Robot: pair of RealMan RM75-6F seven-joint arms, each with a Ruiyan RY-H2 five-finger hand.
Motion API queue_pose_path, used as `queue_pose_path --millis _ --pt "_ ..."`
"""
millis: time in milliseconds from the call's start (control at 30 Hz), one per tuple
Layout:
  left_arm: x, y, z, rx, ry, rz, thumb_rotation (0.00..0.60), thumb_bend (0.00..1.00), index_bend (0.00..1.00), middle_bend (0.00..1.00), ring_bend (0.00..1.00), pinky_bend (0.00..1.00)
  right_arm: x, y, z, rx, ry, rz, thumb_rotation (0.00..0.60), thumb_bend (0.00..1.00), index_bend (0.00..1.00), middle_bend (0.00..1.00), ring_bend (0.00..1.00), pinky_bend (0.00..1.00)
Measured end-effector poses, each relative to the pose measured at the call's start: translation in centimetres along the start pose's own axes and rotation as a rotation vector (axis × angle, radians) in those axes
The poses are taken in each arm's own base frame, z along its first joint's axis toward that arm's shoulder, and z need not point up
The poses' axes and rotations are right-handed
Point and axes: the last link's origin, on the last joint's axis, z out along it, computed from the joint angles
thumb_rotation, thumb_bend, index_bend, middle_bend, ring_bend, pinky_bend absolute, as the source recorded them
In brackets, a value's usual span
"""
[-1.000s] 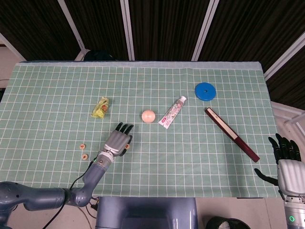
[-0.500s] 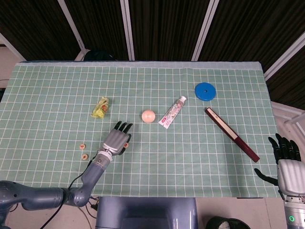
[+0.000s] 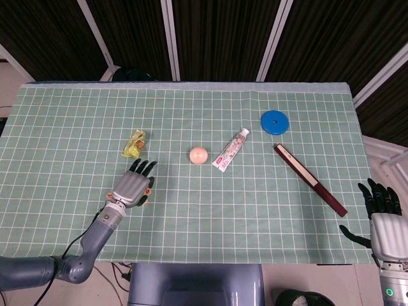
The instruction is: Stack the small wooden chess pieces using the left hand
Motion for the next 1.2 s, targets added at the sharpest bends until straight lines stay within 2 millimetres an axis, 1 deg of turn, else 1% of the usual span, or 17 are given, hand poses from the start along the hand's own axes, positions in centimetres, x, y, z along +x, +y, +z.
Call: queue_pose_path --millis 200,700,1200 --pt "-1.0 -0.9 -0.4 -0.010 -0.016 0.004 0.600 0.33 0.51 0.02 0.00 0.00 0.0 -0.1 0.0 -0.001 0.002 -0.002 0.600 0.23 0.12 0.01 0.00 0.00" --pt "-2.1 -0.5 -0.7 -0.041 -0.031 0.027 0.600 0.33 0.49 0.02 0.00 0.00 0.1 0.1 0.0 -0.005 0.003 0.002 0.600 0.23 0.12 0.01 0.00 0.00" --pt "-2.2 -0.5 -0.9 -0.040 -0.033 0.047 0.600 0.33 0.48 0.02 0.00 0.00 0.1 0.1 0.0 -0.005 0.003 0.002 0.600 0.23 0.12 0.01 0.00 0.00"
